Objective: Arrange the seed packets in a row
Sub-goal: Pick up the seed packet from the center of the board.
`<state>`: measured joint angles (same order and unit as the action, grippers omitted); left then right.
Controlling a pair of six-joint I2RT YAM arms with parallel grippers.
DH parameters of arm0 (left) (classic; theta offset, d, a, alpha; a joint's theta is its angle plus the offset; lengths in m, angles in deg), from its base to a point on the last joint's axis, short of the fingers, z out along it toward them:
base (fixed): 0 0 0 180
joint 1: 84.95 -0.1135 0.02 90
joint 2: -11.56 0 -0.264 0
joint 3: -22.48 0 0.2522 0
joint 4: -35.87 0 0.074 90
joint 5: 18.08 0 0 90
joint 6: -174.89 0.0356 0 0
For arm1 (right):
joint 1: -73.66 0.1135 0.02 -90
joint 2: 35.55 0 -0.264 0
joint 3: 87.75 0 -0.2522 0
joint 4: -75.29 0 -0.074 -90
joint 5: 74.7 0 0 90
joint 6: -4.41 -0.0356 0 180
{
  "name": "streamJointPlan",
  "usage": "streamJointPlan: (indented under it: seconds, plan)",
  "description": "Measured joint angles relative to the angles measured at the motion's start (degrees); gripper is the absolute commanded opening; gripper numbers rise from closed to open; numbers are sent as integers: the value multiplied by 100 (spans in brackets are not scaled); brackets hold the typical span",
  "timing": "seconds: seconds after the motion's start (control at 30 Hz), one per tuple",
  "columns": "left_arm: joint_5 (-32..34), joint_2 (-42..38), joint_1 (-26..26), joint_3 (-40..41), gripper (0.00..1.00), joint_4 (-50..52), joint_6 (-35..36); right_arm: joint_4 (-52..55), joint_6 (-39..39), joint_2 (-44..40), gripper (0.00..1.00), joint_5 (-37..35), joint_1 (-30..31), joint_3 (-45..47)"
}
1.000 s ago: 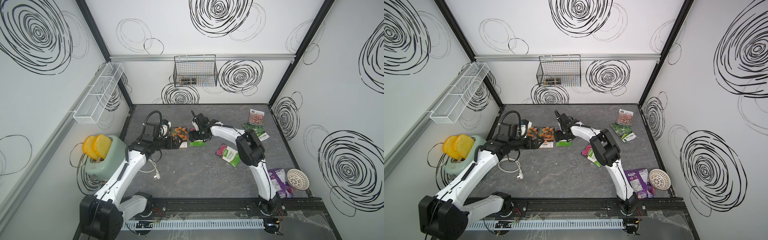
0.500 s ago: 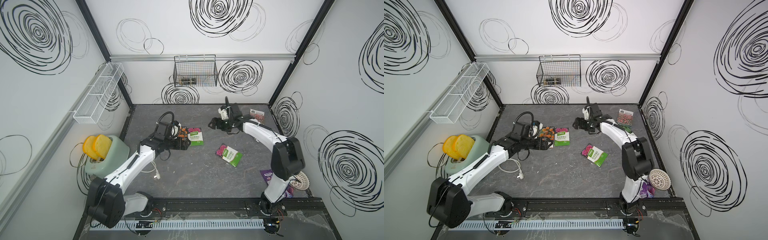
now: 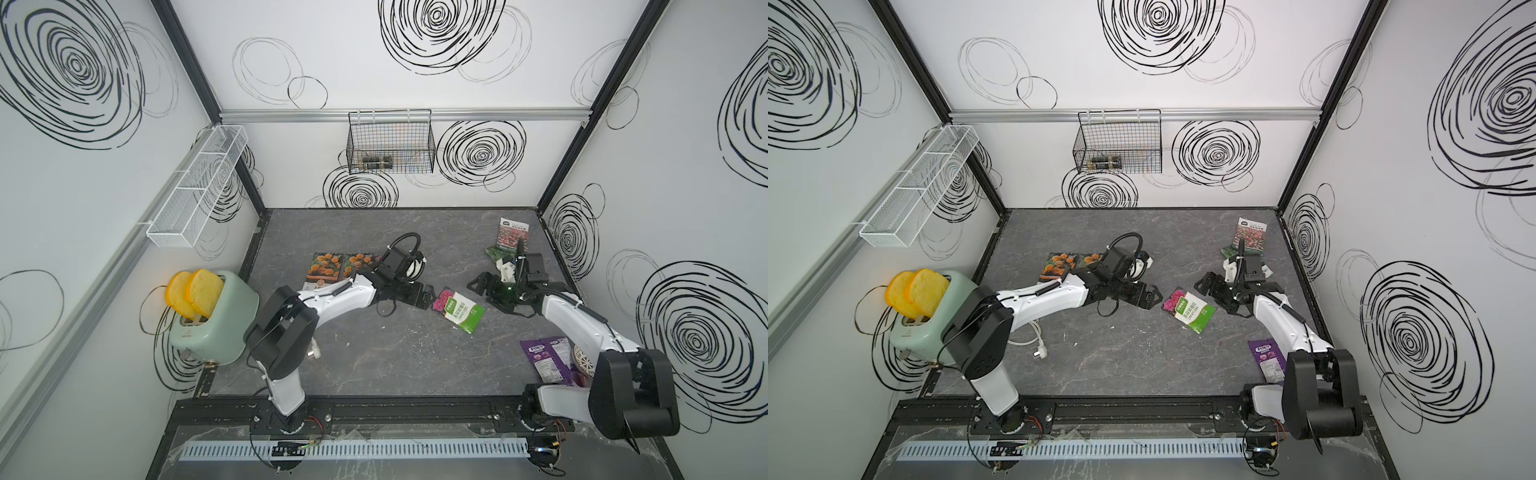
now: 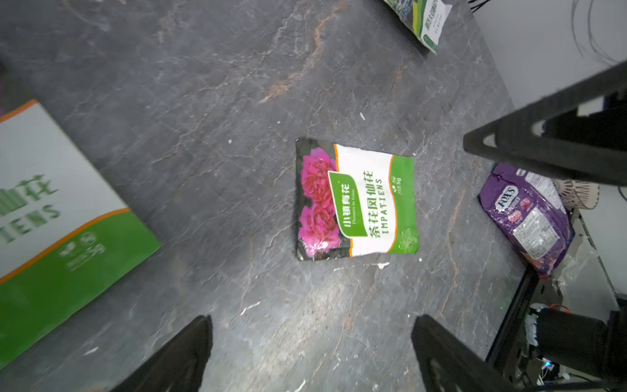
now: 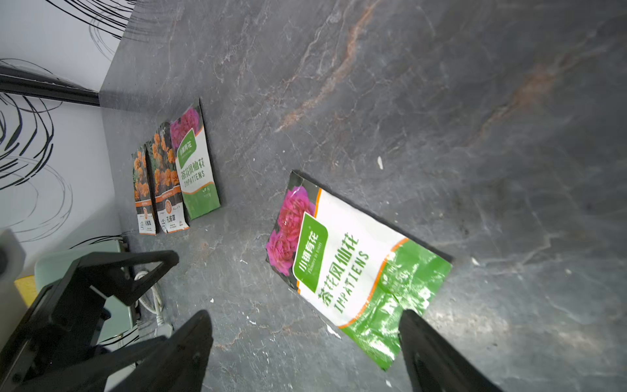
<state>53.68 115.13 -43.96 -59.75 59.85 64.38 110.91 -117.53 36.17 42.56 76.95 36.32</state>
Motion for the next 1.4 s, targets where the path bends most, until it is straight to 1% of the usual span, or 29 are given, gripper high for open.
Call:
streamJointPlan:
  seconds: [0.17,0.37,0.6,0.77,0.87,1.0,1.13,1.23,1.27,1.37,1.4]
  plan:
    - [-101,570,214,-356,96,-146,33,2,0,-402,86,144,-138,389]
    - [-166,1062,310,-608,96,-199,68,-7,-15,-595,83,247,-225,866]
    - [-164,1346,310,-769,97,-210,192,-70,-52,-614,77,369,-240,1329]
    - [-170,1504,308,-868,97,-223,280,-313,-81,-603,73,433,-240,1611]
    - [-186,1543,308,-911,100,-227,330,-485,-105,-509,69,468,-240,1751]
    - [-254,1591,308,-929,87,-264,378,-850,-136,-267,65,575,-243,1873]
    - [-389,1700,289,-997,65,-293,428,-1456,-164,-22,59,754,-245,1978]
    - [-487,1762,269,-1001,38,-291,431,-1895,-195,98,56,863,-245,2090]
    - [-529,1790,258,-1001,31,-291,424,-2031,-199,120,55,890,-247,2129]
    - [-608,1838,210,-1012,23,-269,417,-2369,-210,155,51,922,-251,2243]
    - [-625,1843,195,-1014,19,-262,415,-2459,-223,170,50,916,-251,2273]
